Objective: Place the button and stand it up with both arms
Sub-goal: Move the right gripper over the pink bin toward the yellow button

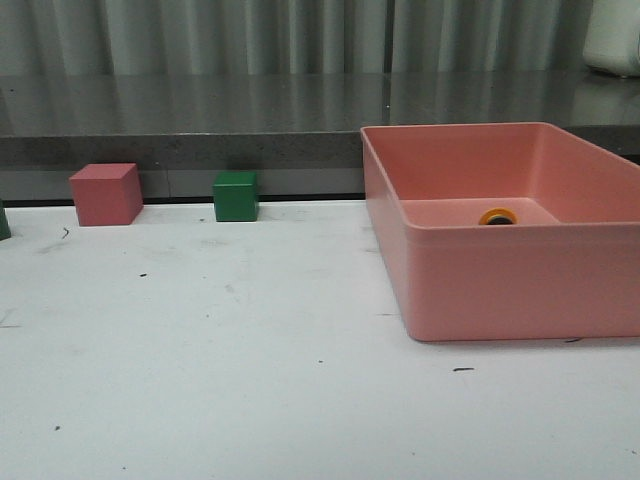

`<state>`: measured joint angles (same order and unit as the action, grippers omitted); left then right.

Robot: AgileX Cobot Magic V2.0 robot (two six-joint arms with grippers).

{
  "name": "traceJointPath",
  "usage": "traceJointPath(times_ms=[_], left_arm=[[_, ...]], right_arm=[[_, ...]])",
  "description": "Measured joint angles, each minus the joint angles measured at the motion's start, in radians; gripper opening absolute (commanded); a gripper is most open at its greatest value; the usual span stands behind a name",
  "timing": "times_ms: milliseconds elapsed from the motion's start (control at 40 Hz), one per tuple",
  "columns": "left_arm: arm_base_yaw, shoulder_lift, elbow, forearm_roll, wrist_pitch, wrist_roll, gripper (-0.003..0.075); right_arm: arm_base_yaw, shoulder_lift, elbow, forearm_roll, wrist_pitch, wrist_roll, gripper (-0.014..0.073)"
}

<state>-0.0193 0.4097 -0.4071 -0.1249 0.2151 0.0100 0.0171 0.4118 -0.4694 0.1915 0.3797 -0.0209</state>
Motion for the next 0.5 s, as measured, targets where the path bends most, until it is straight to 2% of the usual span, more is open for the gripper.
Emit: traceJointPath(times_ms=[100, 150, 200, 275, 400, 450, 500], left_arm=[[0.000, 0.005, 0.000, 0.000, -0.004, 0.000, -0.0012], [0.000, 0.005, 0.000, 0.000, -0.006, 0.000, 0.0020], [0.000, 0.005, 0.000, 0.000, -0.006, 0.000, 0.0084], [0.000, 0.005, 0.000, 0.000, -0.006, 0.000, 0.0200], [0.000, 0.005, 0.000, 0.000, -0.006, 0.000, 0.0492], [0.000, 0.005, 0.000, 0.000, -0.006, 0.000, 0.0571], [0.000, 0.005, 0.000, 0.000, -0.006, 0.000, 0.0622]], right_arm=[[0.000, 0.039, -0.003, 0.002, 0.007, 0.000, -0.0063], [0.000, 0.044, -0.003, 0.002, 0.007, 0.000, -0.0043], [0.000, 0.043, -0.003, 0.002, 0.007, 0.000, 0.0003], [0.000, 0.043, -0.003, 0.002, 0.007, 0.000, 0.0134], [0.000, 0.043, -0.003, 0.002, 0.007, 0.000, 0.0465], [0.000, 0.043, -0.003, 0.002, 0.005, 0.000, 0.0589], [0.000, 0.043, -0.003, 0.002, 0.003, 0.000, 0.0667]])
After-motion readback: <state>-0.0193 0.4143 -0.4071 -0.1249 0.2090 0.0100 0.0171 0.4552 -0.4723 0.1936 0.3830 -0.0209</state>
